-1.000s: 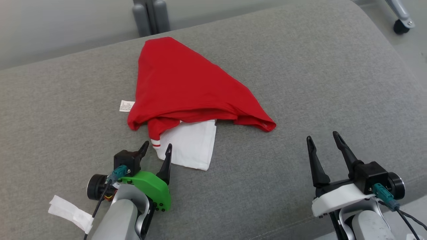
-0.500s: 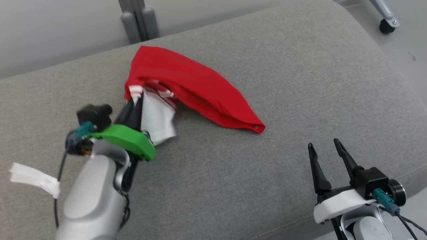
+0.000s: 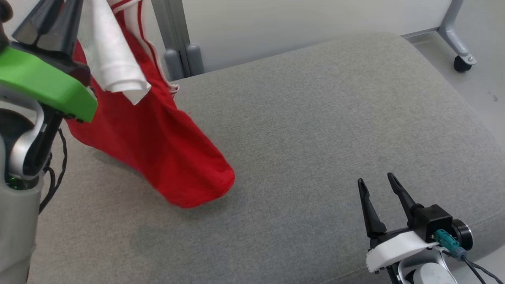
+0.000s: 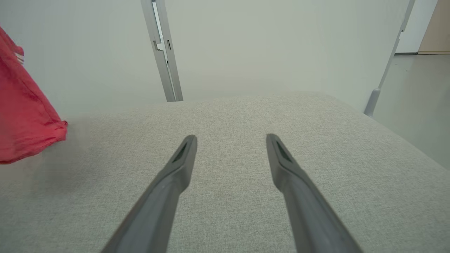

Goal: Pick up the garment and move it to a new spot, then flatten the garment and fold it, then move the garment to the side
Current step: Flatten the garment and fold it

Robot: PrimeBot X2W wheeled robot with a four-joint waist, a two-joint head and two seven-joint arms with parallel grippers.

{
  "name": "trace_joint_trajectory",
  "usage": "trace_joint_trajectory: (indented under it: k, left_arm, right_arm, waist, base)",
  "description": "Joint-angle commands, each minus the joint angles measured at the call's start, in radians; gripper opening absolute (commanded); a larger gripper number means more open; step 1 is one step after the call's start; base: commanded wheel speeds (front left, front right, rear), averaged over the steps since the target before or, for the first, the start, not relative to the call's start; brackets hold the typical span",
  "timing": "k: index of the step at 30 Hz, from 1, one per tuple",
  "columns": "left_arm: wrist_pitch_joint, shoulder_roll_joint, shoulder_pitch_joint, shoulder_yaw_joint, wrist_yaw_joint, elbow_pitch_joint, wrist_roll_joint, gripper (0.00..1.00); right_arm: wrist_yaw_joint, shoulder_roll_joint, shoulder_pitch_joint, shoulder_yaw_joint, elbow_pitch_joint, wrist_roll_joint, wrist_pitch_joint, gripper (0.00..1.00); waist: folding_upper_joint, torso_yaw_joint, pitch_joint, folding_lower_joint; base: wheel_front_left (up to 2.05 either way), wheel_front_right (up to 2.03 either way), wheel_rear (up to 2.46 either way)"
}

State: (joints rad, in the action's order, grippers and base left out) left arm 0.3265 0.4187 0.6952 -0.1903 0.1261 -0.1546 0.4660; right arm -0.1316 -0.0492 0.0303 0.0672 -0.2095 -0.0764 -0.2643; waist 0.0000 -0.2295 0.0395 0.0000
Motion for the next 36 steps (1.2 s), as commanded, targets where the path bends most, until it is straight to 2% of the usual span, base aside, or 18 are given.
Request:
trace_joint_trajectory:
  k: [1, 8, 17, 19, 22, 26, 27, 28, 29, 33, 36]
  left_arm:
    - [0.018, 0.014, 0.019, 0.003, -0.003, -0.012, 0.006, 0.00]
    - [0.083, 0.027, 0.043, 0.003, -0.007, -0.056, 0.039, 0.00]
    - [0.145, -0.017, -0.008, -0.011, -0.022, -0.076, 0.134, 0.00]
    - [0.148, -0.044, -0.016, -0.031, -0.026, -0.057, 0.148, 0.00]
    - [0.145, -0.119, -0.001, -0.122, -0.021, 0.031, 0.148, 0.00]
    - [0.056, -0.227, 0.054, -0.195, -0.018, 0.238, 0.114, 0.00]
    - [0.008, -0.262, 0.068, -0.198, -0.020, 0.301, 0.113, 0.03]
    - [-0.026, -0.288, 0.075, -0.200, -0.018, 0.354, 0.121, 0.42]
    - [-0.055, -0.311, 0.080, -0.197, -0.016, 0.414, 0.143, 1.00]
    - [-0.159, -0.352, 0.112, -0.219, -0.008, 0.530, 0.183, 1.00]
    - [-0.218, -0.361, 0.076, -0.269, -0.002, 0.534, 0.194, 1.00]
  right_arm:
    - [0.002, -0.002, -0.003, 0.000, -0.003, -0.010, 0.000, 1.00]
    - [0.002, -0.002, -0.021, -0.006, -0.005, -0.015, 0.000, 1.00]
    - [0.002, -0.002, -0.018, -0.010, -0.002, -0.019, 0.000, 1.00]
    - [0.002, -0.002, -0.012, -0.015, 0.000, -0.021, 0.000, 1.00]
    - [0.002, -0.001, -0.010, -0.019, 0.000, -0.019, 0.000, 1.00]
    - [0.002, -0.002, 0.038, 0.015, -0.002, -0.036, 0.000, 1.00]
    - [0.002, -0.003, 0.049, 0.028, -0.002, -0.044, 0.000, 1.00]
    - [0.002, -0.002, 0.057, 0.036, -0.002, -0.049, 0.000, 1.00]
    - [0.002, -0.002, 0.066, 0.049, -0.002, -0.057, 0.000, 1.00]
    - [0.002, -0.002, 0.064, 0.047, -0.008, -0.075, 0.000, 1.00]
    - [0.002, -0.002, 0.033, 0.029, -0.014, -0.064, 0.000, 1.00]
  waist:
    - [0.0000, -0.011, -0.011, 0.0000]
    - [0.0000, -0.031, -0.022, 0.0000]
    - [0.0000, -0.059, -0.011, 0.0000]
    - [0.0000, -0.059, -0.003, 0.0000]
    - [0.0000, -0.044, 0.016, 0.0000]
    - [0.0000, -0.063, 0.054, 0.0000]
    - [0.0000, -0.074, 0.065, 0.0000]
    - [0.0000, -0.082, 0.072, 0.0000]
    - [0.0000, -0.094, 0.081, 0.0000]
    - [0.0000, -0.123, 0.092, 0.0000]
    - [0.0000, -0.123, 0.085, 0.0000]
  base:
    - [0.00, 0.00, 0.00]
    - [0.00, 0.00, 0.00]
    - [0.00, 0.00, 0.00]
    - [0.00, 0.00, 0.00]
    - [0.00, 0.00, 0.00]
    - [0.00, 0.00, 0.00]
    - [0.00, 0.00, 0.00]
    - [0.00, 0.00, 0.00]
    - [0.00, 0.00, 0.00]
    - [0.00, 0.00, 0.00]
    - [0.00, 0.00, 0.00]
